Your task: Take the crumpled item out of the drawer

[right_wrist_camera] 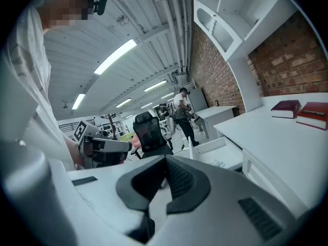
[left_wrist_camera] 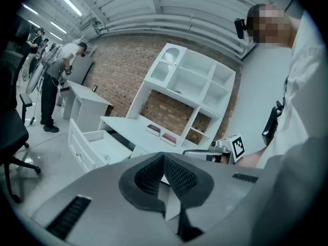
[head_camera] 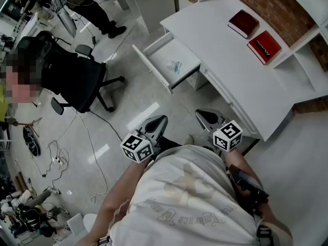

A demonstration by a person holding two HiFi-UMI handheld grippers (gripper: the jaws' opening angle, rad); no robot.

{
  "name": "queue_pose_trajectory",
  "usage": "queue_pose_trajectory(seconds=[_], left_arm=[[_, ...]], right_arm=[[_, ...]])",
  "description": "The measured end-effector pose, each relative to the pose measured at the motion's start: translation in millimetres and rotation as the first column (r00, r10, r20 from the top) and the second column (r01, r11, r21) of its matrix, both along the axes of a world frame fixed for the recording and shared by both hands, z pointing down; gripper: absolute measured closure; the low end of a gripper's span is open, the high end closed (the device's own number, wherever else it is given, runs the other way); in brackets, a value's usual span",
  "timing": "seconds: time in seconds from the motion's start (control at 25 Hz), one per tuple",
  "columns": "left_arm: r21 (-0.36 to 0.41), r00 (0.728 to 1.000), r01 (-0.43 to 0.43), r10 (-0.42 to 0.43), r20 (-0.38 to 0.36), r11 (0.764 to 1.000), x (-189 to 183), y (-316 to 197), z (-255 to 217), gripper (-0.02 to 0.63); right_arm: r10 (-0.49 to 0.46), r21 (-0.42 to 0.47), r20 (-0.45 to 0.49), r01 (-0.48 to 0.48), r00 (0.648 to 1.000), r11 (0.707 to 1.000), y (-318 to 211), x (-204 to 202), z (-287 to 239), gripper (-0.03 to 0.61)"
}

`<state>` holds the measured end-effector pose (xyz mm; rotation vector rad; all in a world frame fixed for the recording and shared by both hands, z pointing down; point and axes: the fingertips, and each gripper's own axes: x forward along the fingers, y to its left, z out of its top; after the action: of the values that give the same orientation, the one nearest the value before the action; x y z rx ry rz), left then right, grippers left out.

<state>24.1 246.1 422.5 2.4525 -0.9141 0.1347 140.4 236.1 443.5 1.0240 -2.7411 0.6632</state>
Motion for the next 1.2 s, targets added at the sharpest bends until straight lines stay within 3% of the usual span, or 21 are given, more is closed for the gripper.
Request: queue_pose_trajectory(seconds=[0.4, 1.2], left_arm=[[0.024, 0.996, 0.070, -0.072, 0.054, 0.997, -19.7, 33.3, -2.0, 0.594], [0.022, 0.985, 0.152, -0.153, 0.079, 0.988, -35.3, 49.6, -3.0, 0.594]], right_arm=[[-0.037, -0.001, 0.003, 0.037, 0.999, 0.999, 24.4, -14.0, -2.6, 0.555], [-0.080, -0.031, 0.001, 0.080, 0.997, 0.996, 31.4, -21.4, 11.9, 0.554]])
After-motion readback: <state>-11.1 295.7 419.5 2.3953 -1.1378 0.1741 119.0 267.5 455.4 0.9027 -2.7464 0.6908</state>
